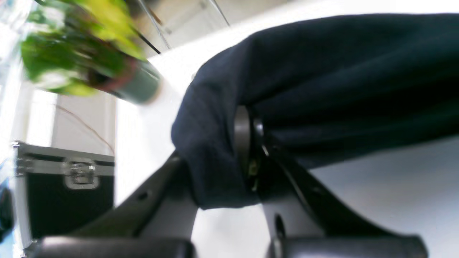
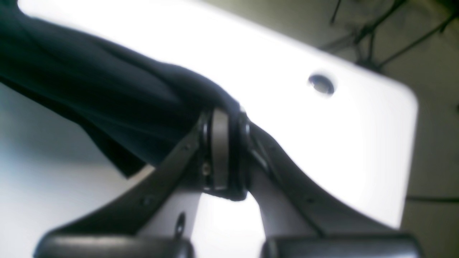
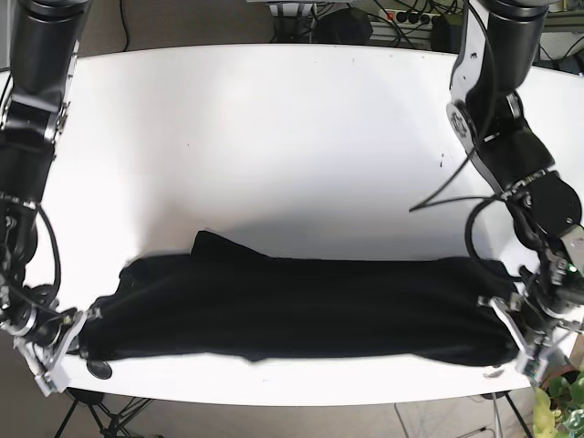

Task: Fold the T-shirt properly
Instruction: 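Lay the shirt down and drag it toward the arm bases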

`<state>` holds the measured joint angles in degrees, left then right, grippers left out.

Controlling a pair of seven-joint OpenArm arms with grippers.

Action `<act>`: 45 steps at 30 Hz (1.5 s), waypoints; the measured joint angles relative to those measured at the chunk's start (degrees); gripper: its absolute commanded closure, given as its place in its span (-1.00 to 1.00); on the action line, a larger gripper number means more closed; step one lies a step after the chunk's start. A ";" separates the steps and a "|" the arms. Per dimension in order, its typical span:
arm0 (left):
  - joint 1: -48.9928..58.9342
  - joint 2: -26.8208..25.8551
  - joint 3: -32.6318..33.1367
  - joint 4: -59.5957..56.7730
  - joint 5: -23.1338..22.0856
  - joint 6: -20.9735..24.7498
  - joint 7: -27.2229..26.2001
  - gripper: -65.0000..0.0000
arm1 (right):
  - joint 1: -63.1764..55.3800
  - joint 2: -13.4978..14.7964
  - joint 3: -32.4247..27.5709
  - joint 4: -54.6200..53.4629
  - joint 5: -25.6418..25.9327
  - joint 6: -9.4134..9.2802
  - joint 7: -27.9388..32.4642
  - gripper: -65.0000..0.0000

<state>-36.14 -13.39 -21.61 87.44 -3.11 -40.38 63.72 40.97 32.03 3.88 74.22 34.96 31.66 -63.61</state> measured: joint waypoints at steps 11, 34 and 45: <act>18.32 1.90 -1.16 7.76 0.50 0.20 -1.29 1.00 | -16.68 -2.51 7.50 4.07 -0.61 -0.20 0.26 0.93; 43.25 2.19 -11.50 13.29 -0.26 0.00 -6.27 1.00 | -50.53 -11.21 22.45 24.24 0.02 0.04 0.31 0.93; 51.87 2.21 -13.97 13.38 -0.44 -0.02 -10.27 1.00 | -61.44 -13.40 25.49 28.87 0.46 0.72 0.83 0.93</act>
<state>15.73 -11.18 -35.57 100.82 -3.55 -40.40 53.45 -20.47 18.63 29.36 103.09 35.42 32.38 -62.78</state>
